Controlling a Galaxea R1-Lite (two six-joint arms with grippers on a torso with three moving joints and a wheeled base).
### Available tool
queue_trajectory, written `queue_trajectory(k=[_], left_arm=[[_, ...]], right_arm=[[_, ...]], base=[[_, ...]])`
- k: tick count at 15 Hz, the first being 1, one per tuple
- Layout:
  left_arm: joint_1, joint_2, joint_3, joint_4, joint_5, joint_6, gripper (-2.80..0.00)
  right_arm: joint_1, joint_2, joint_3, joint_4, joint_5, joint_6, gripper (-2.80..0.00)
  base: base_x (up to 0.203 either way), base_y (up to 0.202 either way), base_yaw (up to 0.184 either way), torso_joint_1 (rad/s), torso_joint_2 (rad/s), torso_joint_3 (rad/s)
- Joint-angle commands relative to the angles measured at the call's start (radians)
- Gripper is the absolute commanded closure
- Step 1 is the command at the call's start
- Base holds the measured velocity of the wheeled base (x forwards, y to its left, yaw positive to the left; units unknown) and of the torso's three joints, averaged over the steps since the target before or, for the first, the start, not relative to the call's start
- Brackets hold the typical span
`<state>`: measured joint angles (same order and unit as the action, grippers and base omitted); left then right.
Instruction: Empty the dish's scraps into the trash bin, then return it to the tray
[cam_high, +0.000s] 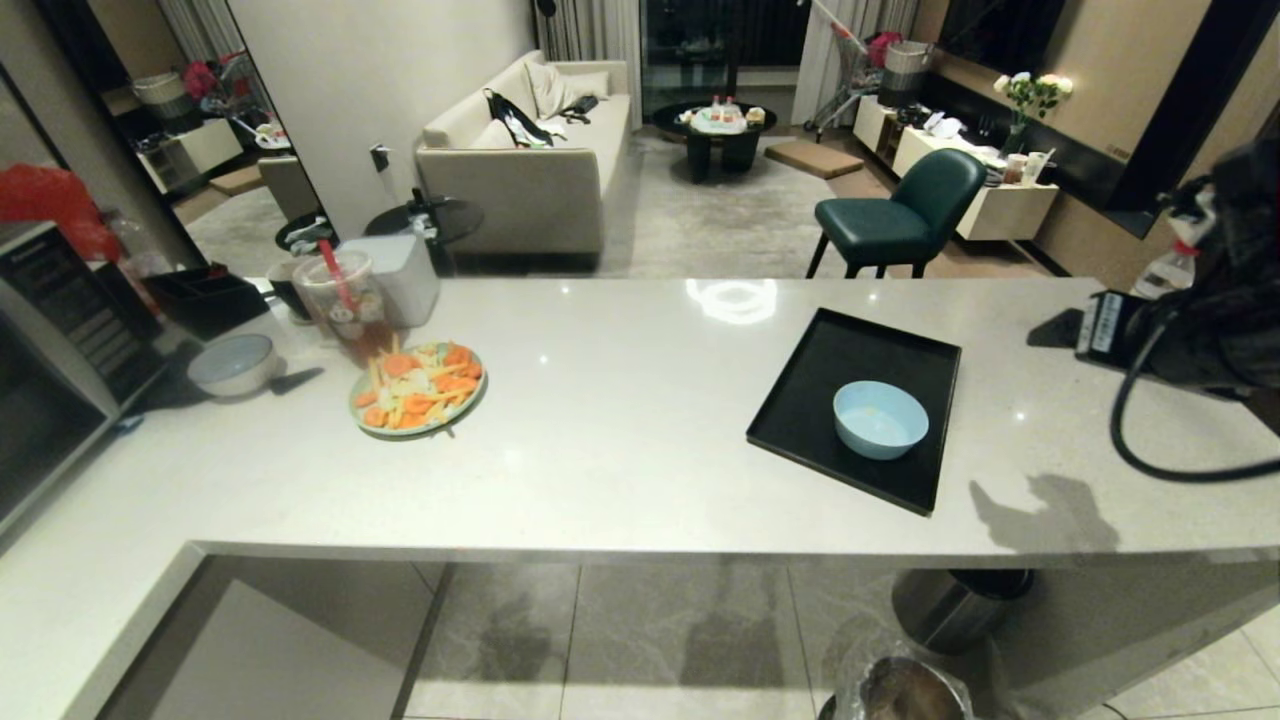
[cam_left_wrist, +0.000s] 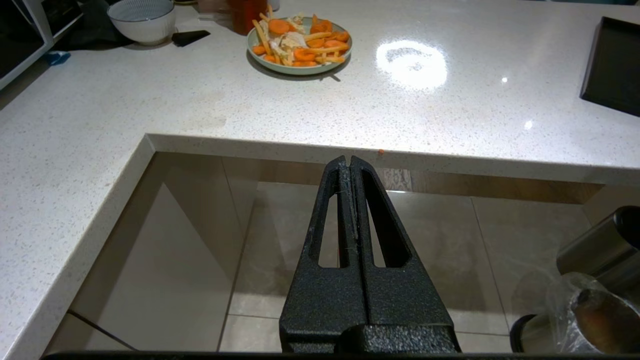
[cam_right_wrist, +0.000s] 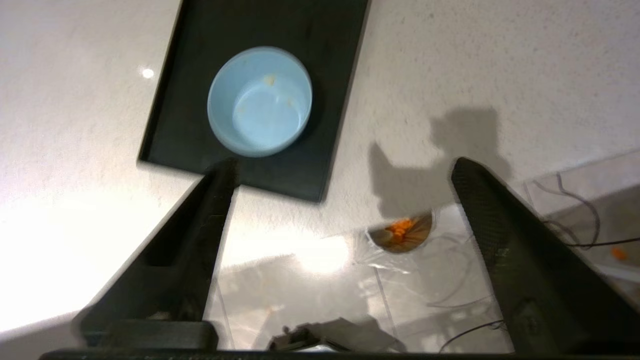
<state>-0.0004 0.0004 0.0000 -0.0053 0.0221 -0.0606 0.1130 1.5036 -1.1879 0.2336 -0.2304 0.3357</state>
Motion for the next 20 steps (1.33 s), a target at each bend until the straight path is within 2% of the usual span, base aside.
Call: queue_trajectory(k=[1, 4, 7, 9, 11, 14, 16, 20], left_arm=[[0.000, 0.001, 0.000, -0.001, 0.001, -0.001, 0.00], [0.000, 0.001, 0.000, -0.001, 0.001, -0.001, 0.00], [-0.001, 0.001, 0.000, -0.001, 0.001, -0.001, 0.00], [0.000, 0.001, 0.000, -0.001, 0.001, -0.001, 0.00], [-0.001, 0.001, 0.000, -0.001, 0.001, -0.001, 0.00], [0.000, 0.001, 0.000, -0.001, 0.001, -0.001, 0.00], [0.000, 0.001, 0.000, -0.001, 0.001, -0.001, 0.00], [0.000, 0.001, 0.000, -0.001, 0.002, -0.001, 0.00]], right_arm=[[0.001, -0.327, 0.199, -0.013, 0.058, -0.059, 0.00], [0.001, -0.631, 0.463, -0.035, 0.113, -0.133, 0.00], [-0.004, -0.906, 0.741, -0.077, 0.134, -0.166, 0.00], [-0.040, -1.024, 0.915, -0.128, 0.141, -0.192, 0.00], [-0.107, -1.110, 1.046, -0.205, 0.147, -0.257, 0.00], [-0.127, -1.221, 1.145, -0.304, 0.167, -0.323, 0.00], [-0.128, -1.294, 1.184, -0.335, 0.225, -0.354, 0.00], [-0.124, -1.407, 1.188, -0.317, 0.234, -0.395, 0.00]], base=[[0.000, 0.000, 0.000, 0.000, 0.00, 0.000], [0.000, 0.000, 0.000, 0.000, 0.00, 0.000], [0.000, 0.000, 0.000, 0.000, 0.00, 0.000], [0.000, 0.000, 0.000, 0.000, 0.00, 0.000], [0.000, 0.000, 0.000, 0.000, 0.00, 0.000], [0.000, 0.000, 0.000, 0.000, 0.00, 0.000], [0.000, 0.000, 0.000, 0.000, 0.00, 0.000], [0.000, 0.000, 0.000, 0.000, 0.00, 0.000]])
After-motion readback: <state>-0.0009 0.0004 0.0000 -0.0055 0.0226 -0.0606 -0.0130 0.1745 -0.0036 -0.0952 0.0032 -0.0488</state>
